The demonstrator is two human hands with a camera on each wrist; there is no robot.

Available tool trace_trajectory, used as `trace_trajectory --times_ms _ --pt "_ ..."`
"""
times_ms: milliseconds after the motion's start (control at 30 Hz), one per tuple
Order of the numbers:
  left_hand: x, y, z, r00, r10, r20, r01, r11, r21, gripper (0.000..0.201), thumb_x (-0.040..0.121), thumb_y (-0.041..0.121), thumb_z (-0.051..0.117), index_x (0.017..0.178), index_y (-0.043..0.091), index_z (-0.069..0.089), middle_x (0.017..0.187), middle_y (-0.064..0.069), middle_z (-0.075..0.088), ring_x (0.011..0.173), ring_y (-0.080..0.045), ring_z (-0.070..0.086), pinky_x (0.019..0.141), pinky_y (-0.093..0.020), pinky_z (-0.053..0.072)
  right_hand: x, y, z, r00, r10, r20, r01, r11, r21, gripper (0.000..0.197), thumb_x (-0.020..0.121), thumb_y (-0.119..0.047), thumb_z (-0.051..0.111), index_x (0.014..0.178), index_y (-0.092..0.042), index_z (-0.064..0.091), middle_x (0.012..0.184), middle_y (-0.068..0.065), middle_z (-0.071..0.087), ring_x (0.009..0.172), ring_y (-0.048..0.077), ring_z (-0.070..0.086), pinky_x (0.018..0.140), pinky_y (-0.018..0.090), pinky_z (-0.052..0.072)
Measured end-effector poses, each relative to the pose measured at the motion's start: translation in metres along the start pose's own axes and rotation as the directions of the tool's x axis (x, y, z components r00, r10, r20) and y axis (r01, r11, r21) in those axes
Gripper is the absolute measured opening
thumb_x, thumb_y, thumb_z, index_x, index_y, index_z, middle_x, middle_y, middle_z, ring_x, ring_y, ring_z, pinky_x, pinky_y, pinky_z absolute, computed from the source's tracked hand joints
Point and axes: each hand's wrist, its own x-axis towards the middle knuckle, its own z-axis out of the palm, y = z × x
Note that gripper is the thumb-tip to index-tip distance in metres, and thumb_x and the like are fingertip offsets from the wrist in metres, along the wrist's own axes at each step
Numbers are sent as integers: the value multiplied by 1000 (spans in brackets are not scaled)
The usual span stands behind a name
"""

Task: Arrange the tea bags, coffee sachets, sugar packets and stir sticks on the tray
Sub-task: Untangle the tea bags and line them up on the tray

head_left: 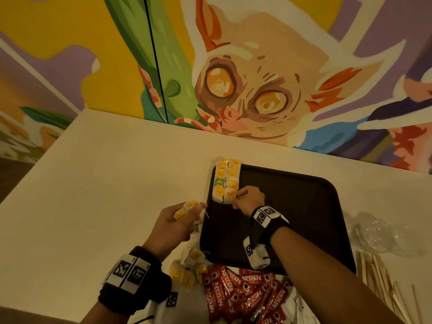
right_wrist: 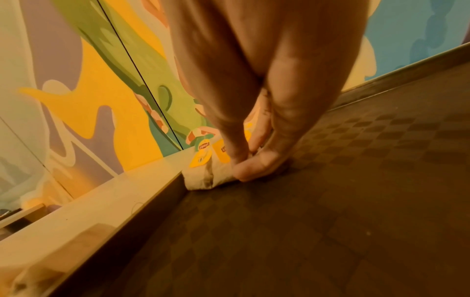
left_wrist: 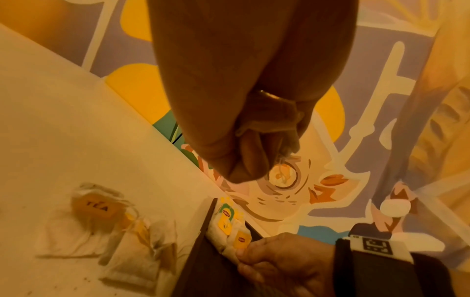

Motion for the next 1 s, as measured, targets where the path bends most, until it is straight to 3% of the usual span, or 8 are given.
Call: trace_trajectory --times_ms 133,300,400,467,633,767,867,1000 --pt "-1 1 0 999 -8 37 10 999 -52 21 95 25 57 96 16 76 59 4 44 49 -9 34 49 -24 26 0 0 0 1000 8 3 -8 999 31 33 67 -6 84 86 -21 62 96 5 71 90 20 70 81 37 60" --pt "-1 2 -1 999 4 48 -1 998 -57 20 95 20 57 95 15 76 65 -5 39 51 -11 31 49 -25 24 -18 -5 -3 996 0 -84 13 989 149 34 84 -16 75 109 -15 54 99 5 66 77 15 68 63 24 57" --pt "0 2 -1 998 8 55 -4 998 -59 19 94 15 58 97 17 76 67 -9 30 51 -13 27 48 -25 22 -41 -14 -4 985 -101 -142 128 972 198 26 89 -23 70 110 -17 56 101 -2 62 80 5 58 66 21 52" --pt "0 2 0 998 6 58 -4 999 -46 19 93 12 59 97 19 77 63 -7 30 50 -12 27 47 -24 22 -61 -24 -5 976 -214 -36 215 932 291 15 91 -25 67 105 -22 60 105 -5 61 82 4 58 63 18 48" --pt "0 5 0 995 -11 99 9 1000 27 11 90 7 62 83 2 69 56 0 34 50 -14 28 46 -24 22 -109 -43 -9 848 -508 149 374 775 509 9 92 -21 66 101 -20 70 101 3 64 63 9 58 56 27 50" --pt "-5 12 2 986 9 164 -25 995 96 26 92 10 61 66 15 67 53 0 37 48 -12 29 46 -25 24 -127 -47 -10 766 -623 158 492 726 480 11 91 -16 68 101 -14 71 106 8 69 57 7 60 63 37 55" --pt "-8 13 3 985 -8 170 -9 995 97 21 91 10 61 72 9 68 53 0 39 47 -12 30 47 -25 25 -127 -45 -11 774 -621 125 512 729 454 15 90 -15 69 102 -6 71 103 7 69 63 12 64 65 37 56" --pt "-7 10 3 990 -28 140 12 993 114 19 93 9 56 82 -5 63 54 0 39 48 -12 32 47 -23 26 -128 -41 -10 791 -606 85 524 743 417 11 92 -21 67 100 -15 71 104 6 69 86 18 67 68 26 55"
